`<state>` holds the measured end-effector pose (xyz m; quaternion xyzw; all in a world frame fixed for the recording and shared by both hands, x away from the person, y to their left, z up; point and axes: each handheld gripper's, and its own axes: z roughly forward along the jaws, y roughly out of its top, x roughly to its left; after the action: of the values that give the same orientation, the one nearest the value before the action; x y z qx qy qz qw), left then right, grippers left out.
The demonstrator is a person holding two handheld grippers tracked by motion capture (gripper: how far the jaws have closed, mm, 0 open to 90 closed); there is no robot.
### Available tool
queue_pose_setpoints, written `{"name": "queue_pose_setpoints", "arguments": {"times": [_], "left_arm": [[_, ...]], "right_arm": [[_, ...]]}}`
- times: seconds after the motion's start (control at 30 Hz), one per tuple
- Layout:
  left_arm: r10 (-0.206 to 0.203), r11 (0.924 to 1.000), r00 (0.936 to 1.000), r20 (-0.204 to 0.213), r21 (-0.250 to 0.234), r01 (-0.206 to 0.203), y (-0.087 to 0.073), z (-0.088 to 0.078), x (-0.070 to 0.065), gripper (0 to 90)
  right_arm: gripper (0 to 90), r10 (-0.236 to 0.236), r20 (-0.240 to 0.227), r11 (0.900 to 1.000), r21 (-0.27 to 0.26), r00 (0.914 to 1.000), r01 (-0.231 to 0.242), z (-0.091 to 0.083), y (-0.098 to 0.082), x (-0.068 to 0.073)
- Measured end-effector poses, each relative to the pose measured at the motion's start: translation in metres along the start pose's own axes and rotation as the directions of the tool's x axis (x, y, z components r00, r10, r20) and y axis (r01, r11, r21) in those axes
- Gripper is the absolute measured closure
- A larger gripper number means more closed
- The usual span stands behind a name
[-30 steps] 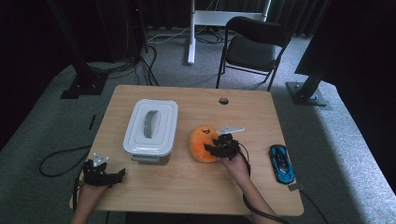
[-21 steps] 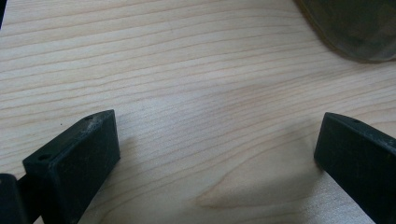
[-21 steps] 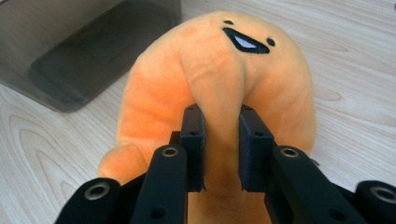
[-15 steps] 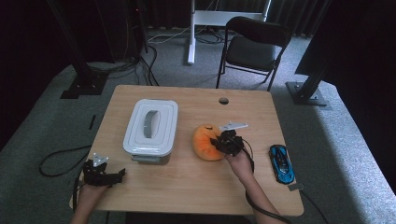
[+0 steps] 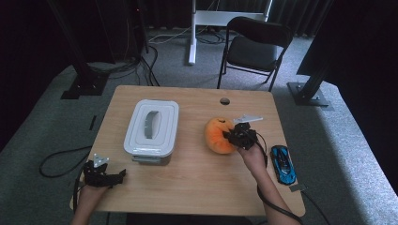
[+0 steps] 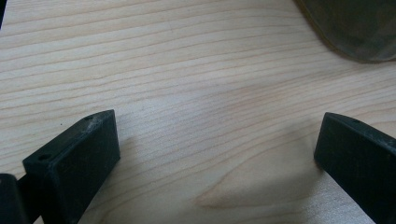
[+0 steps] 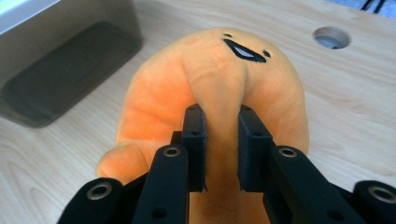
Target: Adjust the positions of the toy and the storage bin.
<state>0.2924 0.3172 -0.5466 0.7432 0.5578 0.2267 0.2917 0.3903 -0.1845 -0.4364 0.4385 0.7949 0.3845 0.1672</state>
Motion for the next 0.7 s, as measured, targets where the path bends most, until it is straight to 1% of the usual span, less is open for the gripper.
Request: {"name": "queue_pose_setpoints", "arguments": {"times": [0.33, 0.5, 0.53, 0.57, 0.63, 0.7], "left_arm": [[0.0, 1.0, 1.0, 0.0, 0.0, 0.0, 0.0, 0.0, 0.0, 0.5], [0.0, 1.0, 1.0, 0.0, 0.0, 0.0, 0.0, 0.0, 0.0, 0.5], [0.0, 1.0, 1.0, 0.0, 0.0, 0.0, 0.0, 0.0, 0.0, 0.5], [0.0, 1.0, 1.0, 0.0, 0.0, 0.0, 0.0, 0.0, 0.0, 0.5], [0.0, 1.0, 1.0, 0.0, 0.0, 0.0, 0.0, 0.0, 0.0, 0.5], [0.0, 1.0, 1.0, 0.0, 0.0, 0.0, 0.0, 0.0, 0.0, 0.5]], "right_arm": [[76.0, 0.024, 0.032, 0.999, -0.025, 0.9992, -0.023, -0.016, 0.009, -0.025], [76.0, 0.036, 0.05, 0.999, -0.024, 0.9981, -0.035, -0.021, 0.012, -0.037], [76.0, 0.036, 0.05, 0.999, -0.024, 0.9981, -0.035, -0.021, 0.012, -0.037], [76.0, 0.038, 0.064, 0.999, -0.026, 0.9972, -0.037, -0.025, 0.014, -0.044], [76.0, 0.041, 0.068, 0.999, -0.029, 0.9968, -0.04, -0.026, 0.014, -0.047], [75.9, 0.05, 0.077, 0.998, -0.034, 0.9958, -0.048, -0.029, 0.015, -0.053]]}}
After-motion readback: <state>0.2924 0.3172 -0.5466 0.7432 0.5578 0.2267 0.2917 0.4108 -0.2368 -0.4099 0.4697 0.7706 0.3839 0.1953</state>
